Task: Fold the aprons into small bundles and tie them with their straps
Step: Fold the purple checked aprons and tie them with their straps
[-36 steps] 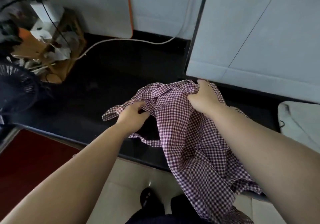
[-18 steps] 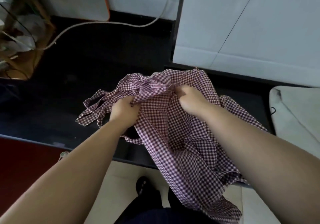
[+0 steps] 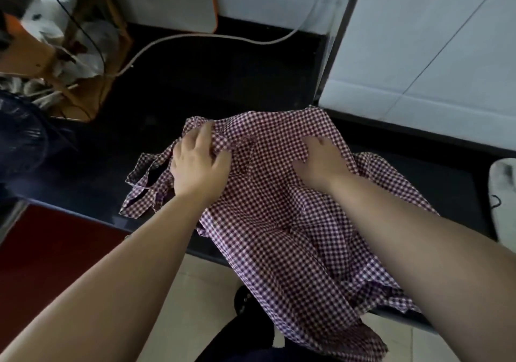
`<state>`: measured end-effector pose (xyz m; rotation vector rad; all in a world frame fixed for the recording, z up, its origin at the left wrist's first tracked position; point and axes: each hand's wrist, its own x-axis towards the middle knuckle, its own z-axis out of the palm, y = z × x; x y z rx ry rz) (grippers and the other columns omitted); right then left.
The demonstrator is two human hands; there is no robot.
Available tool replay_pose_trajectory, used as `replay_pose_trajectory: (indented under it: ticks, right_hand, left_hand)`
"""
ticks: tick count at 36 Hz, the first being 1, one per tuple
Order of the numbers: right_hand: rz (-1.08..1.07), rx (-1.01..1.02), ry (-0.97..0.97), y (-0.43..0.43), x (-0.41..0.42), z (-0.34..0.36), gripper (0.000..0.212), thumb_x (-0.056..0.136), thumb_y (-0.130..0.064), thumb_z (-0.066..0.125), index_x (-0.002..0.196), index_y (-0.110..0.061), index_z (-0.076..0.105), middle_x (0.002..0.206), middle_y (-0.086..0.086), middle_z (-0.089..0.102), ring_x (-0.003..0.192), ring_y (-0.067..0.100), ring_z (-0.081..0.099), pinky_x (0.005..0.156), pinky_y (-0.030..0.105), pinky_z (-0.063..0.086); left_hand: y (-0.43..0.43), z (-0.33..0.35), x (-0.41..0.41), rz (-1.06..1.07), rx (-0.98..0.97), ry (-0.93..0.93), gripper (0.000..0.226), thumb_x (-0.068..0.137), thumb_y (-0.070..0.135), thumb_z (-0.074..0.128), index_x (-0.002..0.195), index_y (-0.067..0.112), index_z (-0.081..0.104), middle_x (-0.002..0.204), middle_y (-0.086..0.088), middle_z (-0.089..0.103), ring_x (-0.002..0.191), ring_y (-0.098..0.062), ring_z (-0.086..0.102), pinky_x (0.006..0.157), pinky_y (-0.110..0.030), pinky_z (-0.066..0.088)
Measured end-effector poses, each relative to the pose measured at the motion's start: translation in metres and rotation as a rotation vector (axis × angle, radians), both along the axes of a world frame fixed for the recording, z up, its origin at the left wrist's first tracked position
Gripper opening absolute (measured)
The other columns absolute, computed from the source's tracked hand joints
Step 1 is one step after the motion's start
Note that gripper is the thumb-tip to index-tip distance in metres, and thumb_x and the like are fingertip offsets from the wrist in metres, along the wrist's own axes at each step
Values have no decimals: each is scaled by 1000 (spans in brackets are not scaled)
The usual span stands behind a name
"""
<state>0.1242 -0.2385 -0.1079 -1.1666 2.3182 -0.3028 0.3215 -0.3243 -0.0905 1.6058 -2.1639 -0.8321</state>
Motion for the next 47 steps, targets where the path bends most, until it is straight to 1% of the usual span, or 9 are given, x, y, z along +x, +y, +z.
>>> replay_pose_trajectory:
  ticks: [3, 8, 13, 18, 23, 27, 33, 39, 47]
  right_hand:
    - [24, -149, 79, -25, -7, 4, 57, 96, -39, 46, 147, -18, 31, 152, 14, 28, 139, 32, 28, 114, 43, 27]
    - [111, -63, 141, -70, -13, 16, 55, 101, -50, 24, 152, -31, 17, 160, 9, 7, 145, 34, 11, 118, 47, 13]
    - [319, 283, 149, -91, -5, 8, 64, 100, -52, 7, 143, -19, 42, 152, 10, 35, 140, 31, 27, 118, 50, 0]
    - [432, 332, -36, -60, 29, 4, 40, 95, -47, 46, 117, -16, 59, 117, 6, 61, 96, 21, 57, 79, 29, 45]
    - [338, 517, -151, -28, 62, -9, 115, 73, -57, 73, 151, -30, -6, 157, 11, 8, 127, 33, 43, 101, 44, 43]
    - [313, 599, -67, -6, 74, -23, 116, 75, -59, 70, 150, -32, -15, 156, 8, -22, 136, 38, 30, 104, 45, 40]
    - [405, 384, 121, 16, 76, -30, 45, 98, -31, 47, 140, -20, 36, 134, 10, 43, 121, 32, 44, 100, 40, 34]
    - [-48, 76, -193, 34, 78, -35, 11, 102, -16, 36, 104, -8, 42, 94, 6, 52, 92, 26, 53, 72, 29, 37]
    - [-377, -406, -392, 52, 72, 24, 17, 99, -24, 41, 102, -15, 55, 82, 6, 51, 64, 17, 46, 57, 30, 34]
  left_hand:
    - [-22, -2, -3, 90, 297, -33, 75, 78, 77, 37, 114, 18, 67, 130, -10, 51, 120, -28, 47, 101, -43, 38]
    - [-43, -29, 27, -283, 379, -529, 45, 82, 49, 57, 60, 11, 54, 65, -2, 55, 70, -21, 56, 59, -31, 39]
    - [-23, -43, 47, -43, 309, -392, 35, 84, 49, 60, 78, 15, 62, 81, 0, 60, 79, -17, 57, 61, -28, 40]
    - [-32, -33, 45, 272, 386, 86, 63, 81, 61, 54, 128, 18, 52, 126, -4, 53, 111, -25, 51, 92, -39, 41]
    - [-47, -27, 32, 365, 616, 164, 92, 76, 73, 57, 142, 12, 38, 128, -4, 54, 112, -28, 54, 95, -41, 45]
    - [-34, -39, 32, 201, 641, -22, 78, 61, 45, 79, 122, 7, 49, 110, -8, 62, 94, -25, 61, 78, -36, 53]
    - [-7, -41, 35, 230, 670, 246, 34, 88, 14, 60, 122, 14, 58, 90, 1, 62, 84, -16, 63, 76, -33, 56]
    - [2, -14, 56, 334, 806, 587, 32, 82, -7, 49, 100, 13, 67, 91, -10, 70, 84, -23, 68, 70, -33, 56]
    - [51, 16, 87, 329, 806, 547, 20, 51, 0, 51, 70, 3, 57, 66, -9, 52, 67, -25, 55, 69, -36, 44]
